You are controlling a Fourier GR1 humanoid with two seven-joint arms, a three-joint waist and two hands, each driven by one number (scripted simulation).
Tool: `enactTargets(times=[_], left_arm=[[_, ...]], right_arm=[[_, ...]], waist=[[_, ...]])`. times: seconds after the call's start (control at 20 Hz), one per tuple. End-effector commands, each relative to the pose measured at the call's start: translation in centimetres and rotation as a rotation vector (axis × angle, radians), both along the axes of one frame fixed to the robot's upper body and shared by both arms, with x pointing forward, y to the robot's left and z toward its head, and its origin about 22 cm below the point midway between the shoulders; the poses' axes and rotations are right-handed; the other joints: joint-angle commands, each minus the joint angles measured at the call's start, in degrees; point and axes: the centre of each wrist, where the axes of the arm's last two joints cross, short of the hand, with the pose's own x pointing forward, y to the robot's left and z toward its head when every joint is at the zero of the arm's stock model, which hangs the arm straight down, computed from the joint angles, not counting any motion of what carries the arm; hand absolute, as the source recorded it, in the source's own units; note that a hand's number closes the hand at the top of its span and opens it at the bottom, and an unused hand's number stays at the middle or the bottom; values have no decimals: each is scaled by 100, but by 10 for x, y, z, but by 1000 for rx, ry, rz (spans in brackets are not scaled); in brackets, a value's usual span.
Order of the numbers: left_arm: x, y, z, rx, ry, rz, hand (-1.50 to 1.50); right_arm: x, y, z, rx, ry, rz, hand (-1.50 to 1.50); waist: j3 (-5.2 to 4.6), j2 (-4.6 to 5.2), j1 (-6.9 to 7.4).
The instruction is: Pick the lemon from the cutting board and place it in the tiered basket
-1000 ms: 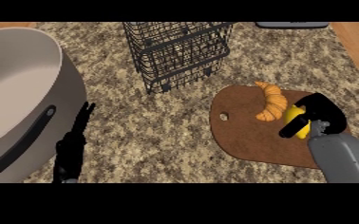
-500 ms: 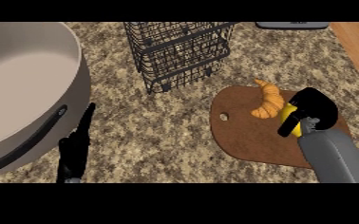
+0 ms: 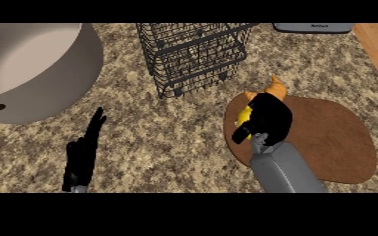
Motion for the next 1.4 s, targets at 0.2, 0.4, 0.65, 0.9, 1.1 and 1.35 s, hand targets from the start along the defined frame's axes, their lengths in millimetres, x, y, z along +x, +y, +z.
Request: enactTargets(times=[0.2, 0.4, 0.65, 0.9, 1.1, 1.35], left_arm=[[-6, -6, -8, -18, 49, 2, 0], [-5, -3, -7, -24, 65, -3, 0], [0, -6, -5, -13, 48, 12, 0], [-4, -9, -9, -8, 55, -9, 0], [5, -15, -3, -13, 33, -46, 0], [10, -22, 4, -28, 18, -63, 0]], right_arm=[[-2, 32, 78, 128, -406, -230, 150], [-10, 47, 109, 9, -574, -198, 150], [-10, 60, 137, -144, -643, -189, 150], [1, 60, 168, -188, -680, -244, 150], [9, 61, 189, -203, -705, -283, 150], [29, 55, 211, -210, -689, -361, 150]], waist=[[-25, -115, -85], [-48, -144, -159], [-51, -123, -111], [-39, -45, 46], [-35, -7, 110], [-22, 44, 256]])
